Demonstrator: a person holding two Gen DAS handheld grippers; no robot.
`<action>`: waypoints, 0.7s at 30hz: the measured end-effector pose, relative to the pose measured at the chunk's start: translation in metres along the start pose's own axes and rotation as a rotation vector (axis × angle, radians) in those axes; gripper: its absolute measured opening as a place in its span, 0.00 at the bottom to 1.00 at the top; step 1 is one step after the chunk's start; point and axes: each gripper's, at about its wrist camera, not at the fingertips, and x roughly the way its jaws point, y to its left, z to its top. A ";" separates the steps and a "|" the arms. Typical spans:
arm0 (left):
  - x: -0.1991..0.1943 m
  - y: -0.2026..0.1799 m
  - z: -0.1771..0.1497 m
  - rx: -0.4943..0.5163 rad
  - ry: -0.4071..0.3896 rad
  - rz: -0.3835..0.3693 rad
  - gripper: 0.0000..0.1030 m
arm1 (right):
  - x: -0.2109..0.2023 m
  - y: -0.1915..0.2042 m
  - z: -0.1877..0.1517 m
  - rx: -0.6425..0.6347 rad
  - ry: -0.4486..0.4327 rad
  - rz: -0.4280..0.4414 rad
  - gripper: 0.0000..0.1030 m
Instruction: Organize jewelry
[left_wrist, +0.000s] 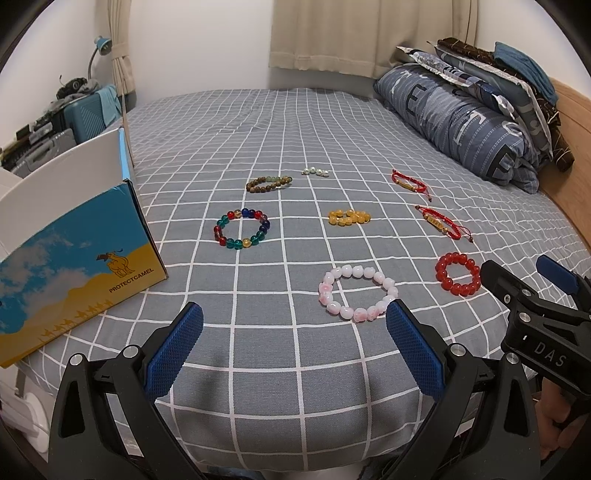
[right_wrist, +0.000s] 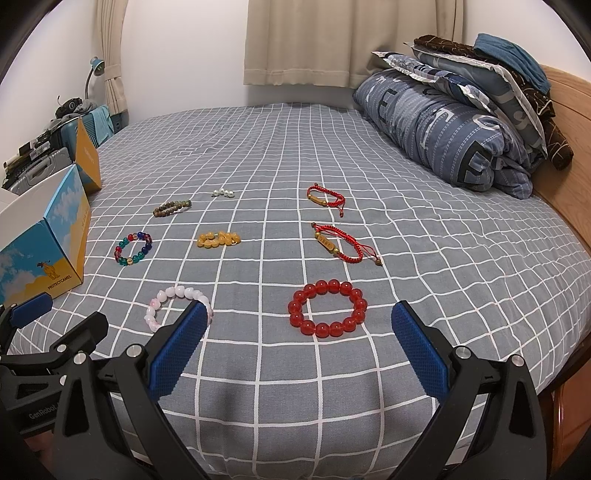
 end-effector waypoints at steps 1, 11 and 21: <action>0.000 0.000 0.000 0.000 0.000 0.000 0.95 | 0.000 0.000 0.000 -0.001 0.000 0.000 0.93; -0.001 0.000 0.000 -0.001 -0.001 0.000 0.95 | 0.001 -0.001 0.001 0.001 0.000 -0.002 0.93; -0.004 0.002 0.005 -0.002 -0.002 0.015 0.95 | -0.002 -0.003 0.002 -0.005 -0.004 -0.005 0.93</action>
